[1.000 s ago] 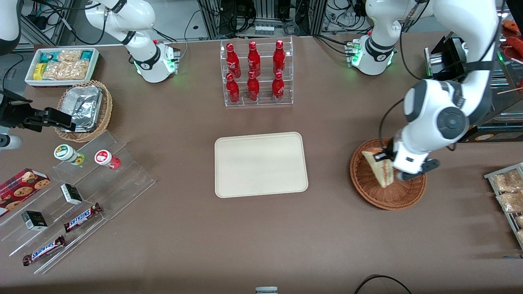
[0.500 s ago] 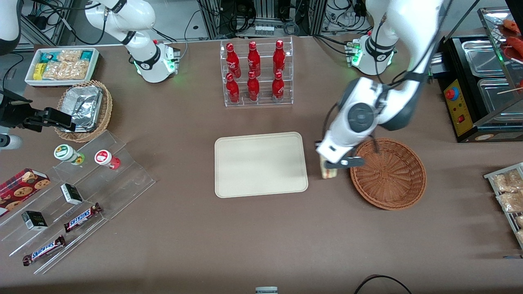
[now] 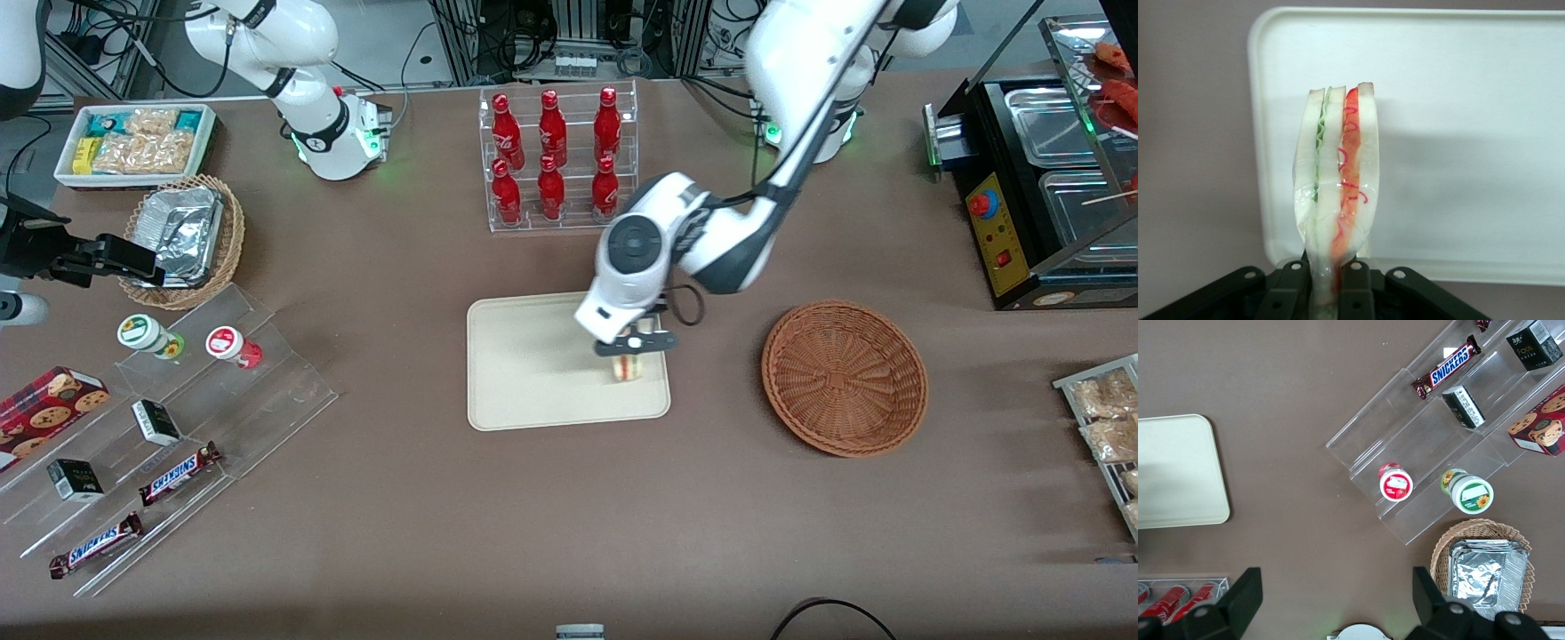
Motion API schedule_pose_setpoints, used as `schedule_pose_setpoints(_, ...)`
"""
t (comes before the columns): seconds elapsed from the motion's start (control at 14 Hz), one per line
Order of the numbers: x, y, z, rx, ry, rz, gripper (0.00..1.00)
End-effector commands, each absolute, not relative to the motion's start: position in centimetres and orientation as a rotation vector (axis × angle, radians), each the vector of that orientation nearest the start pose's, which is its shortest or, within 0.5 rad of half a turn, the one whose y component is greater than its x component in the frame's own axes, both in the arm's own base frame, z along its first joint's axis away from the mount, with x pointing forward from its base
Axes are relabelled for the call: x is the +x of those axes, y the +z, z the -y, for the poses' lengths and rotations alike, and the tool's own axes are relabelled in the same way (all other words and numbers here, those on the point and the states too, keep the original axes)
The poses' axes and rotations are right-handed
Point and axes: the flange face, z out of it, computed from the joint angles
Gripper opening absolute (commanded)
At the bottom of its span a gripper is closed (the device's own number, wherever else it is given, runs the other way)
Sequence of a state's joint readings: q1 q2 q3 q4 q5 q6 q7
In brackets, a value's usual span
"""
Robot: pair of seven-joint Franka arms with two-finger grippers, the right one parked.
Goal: Place sandwich from basket to tray
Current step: 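Carry the sandwich with the left gripper over the cream tray, then lower the sandwich onto the tray and open the left gripper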
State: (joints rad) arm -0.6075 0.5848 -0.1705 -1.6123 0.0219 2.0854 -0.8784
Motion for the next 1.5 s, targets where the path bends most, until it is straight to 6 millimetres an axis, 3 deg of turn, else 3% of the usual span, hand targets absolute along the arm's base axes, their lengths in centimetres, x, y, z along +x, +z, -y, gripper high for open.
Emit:
schedule_pose_setpoints(0.0,51.2,27.7,49.7,-3.118,0.147,0.264,0.0)
schedule_pose_setpoints(0.21,51.6,26.9,50.8,-3.129,0.147,0.268,0.0)
schedule_pose_setpoints(0.64,51.3,25.7,51.0,-3.124,0.167,0.273,0.0)
schedule_pose_setpoints(0.71,51.4,25.5,51.0,-3.122,0.164,0.294,0.08)
schedule_pose_setpoints(0.86,51.4,24.9,51.1,-3.125,0.16,0.317,0.78)
schedule_pose_setpoints(0.93,51.4,24.9,51.0,-3.125,0.157,0.321,1.0)
schedule_pose_setpoints(1.29,51.7,26.3,51.1,-3.139,0.137,0.317,1.0)
schedule_pose_setpoints(1.43,52.7,28.5,50.4,-3.155,0.105,0.314,1.0)
